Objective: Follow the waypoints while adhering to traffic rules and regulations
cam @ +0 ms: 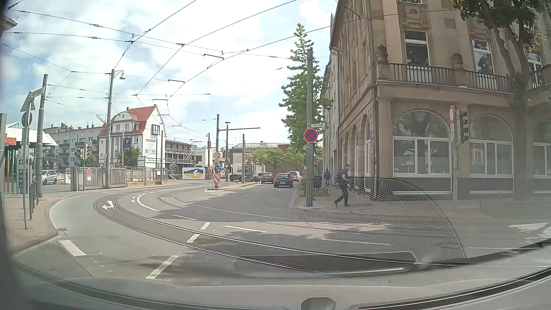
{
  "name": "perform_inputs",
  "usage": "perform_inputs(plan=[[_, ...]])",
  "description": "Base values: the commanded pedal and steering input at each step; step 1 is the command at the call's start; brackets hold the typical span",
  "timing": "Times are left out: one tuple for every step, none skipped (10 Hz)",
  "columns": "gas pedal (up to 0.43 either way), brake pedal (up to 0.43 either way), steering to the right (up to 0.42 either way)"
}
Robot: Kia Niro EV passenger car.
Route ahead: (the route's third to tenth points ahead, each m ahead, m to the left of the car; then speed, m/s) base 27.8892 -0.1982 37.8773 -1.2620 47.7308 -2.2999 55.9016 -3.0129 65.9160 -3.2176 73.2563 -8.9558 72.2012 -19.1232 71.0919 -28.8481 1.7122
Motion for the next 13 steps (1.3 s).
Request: perform_inputs(plan=[[0.098, 0.030, -0.031], [0.209, 0.030, -0.030], [0.220, 0.030, -0.030], [0.220, 0.030, -0.030], [0.220, 0.030, -0.029], [0.220, 0.037, -0.029], [0.209, 0.030, -0.029], [0.209, 0.030, -0.029], [0.209, 0.030, -0.030], [0.209, 0.030, -0.030], [0.209, 0.037, -0.033], [0.209, 0.030, -0.035], [0.197, 0.030, -0.039]])
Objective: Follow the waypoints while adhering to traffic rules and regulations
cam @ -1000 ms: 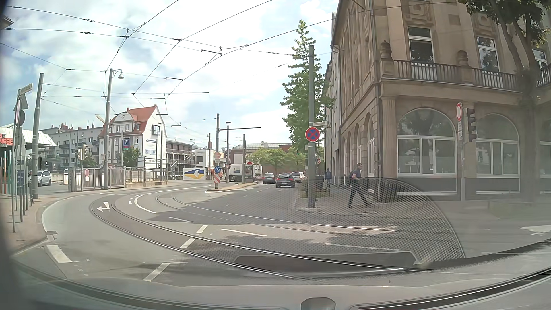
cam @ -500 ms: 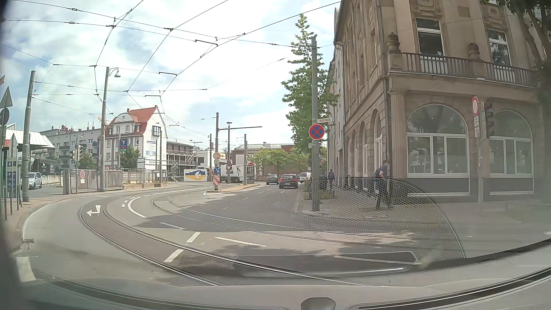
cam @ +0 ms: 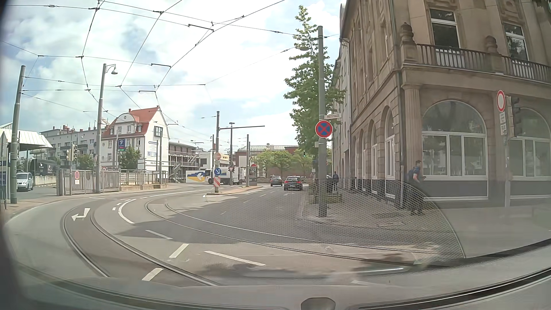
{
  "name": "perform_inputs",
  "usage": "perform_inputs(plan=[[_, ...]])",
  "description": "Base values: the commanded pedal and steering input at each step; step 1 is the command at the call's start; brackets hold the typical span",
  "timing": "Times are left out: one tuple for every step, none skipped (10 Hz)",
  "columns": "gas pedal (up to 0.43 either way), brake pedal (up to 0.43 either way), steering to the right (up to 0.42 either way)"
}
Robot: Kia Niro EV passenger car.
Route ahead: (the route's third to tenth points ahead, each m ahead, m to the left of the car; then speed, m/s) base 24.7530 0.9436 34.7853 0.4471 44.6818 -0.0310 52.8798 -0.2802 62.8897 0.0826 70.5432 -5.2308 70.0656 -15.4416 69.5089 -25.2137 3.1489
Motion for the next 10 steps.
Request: perform_inputs(plan=[[0.197, 0.037, -0.046], [0.189, 0.037, -0.055], [0.189, 0.030, -0.060], [0.189, 0.030, -0.061], [0.177, 0.030, -0.061], [0.169, 0.037, -0.061], [0.157, 0.030, -0.061], [0.157, 0.030, -0.060], [0.157, 0.030, -0.059], [0.157, 0.030, -0.054]])
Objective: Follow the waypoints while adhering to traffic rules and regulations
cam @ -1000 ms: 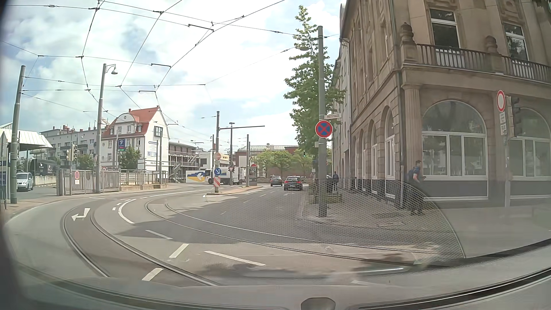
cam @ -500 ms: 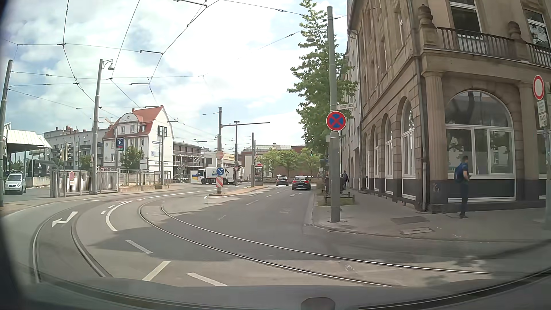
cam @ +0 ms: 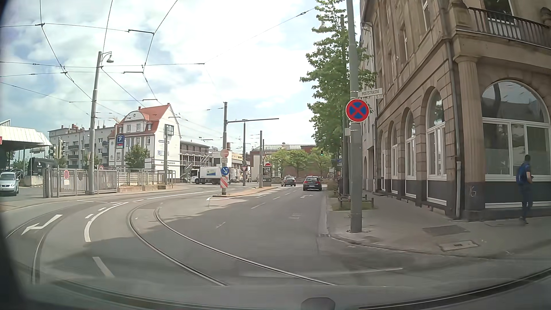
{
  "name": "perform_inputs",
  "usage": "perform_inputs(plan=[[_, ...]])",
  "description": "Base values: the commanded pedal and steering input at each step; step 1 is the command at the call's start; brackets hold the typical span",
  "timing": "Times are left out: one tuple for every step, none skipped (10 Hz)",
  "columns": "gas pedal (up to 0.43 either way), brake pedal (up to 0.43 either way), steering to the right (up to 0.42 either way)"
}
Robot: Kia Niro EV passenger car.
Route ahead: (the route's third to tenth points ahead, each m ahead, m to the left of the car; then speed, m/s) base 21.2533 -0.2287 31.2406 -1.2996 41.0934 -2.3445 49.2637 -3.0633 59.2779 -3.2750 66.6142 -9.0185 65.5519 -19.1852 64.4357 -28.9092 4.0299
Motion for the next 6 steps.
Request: perform_inputs(plan=[[0.157, 0.030, -0.049], [0.157, 0.030, -0.044], [0.150, 0.030, -0.038], [0.138, 0.030, -0.037], [0.138, 0.030, -0.038], [0.138, 0.030, -0.036]])
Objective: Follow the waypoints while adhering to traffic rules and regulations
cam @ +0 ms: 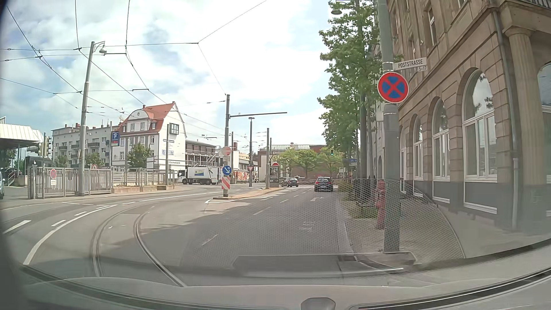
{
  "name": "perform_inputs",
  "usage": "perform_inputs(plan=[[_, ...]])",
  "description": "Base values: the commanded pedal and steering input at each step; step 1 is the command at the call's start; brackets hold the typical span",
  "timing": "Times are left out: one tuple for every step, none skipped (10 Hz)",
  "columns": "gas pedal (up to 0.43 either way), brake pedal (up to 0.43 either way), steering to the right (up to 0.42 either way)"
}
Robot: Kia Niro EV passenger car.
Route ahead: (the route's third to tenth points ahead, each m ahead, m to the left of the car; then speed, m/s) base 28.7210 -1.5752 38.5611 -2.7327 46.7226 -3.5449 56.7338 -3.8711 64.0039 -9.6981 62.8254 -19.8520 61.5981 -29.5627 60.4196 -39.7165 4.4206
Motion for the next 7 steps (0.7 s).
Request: perform_inputs(plan=[[0.138, 0.030, -0.031], [0.130, 0.030, -0.028], [0.130, 0.030, -0.027], [0.130, 0.030, -0.025], [0.130, 0.030, -0.019], [0.130, 0.030, -0.004], [0.130, 0.030, 0.009]])
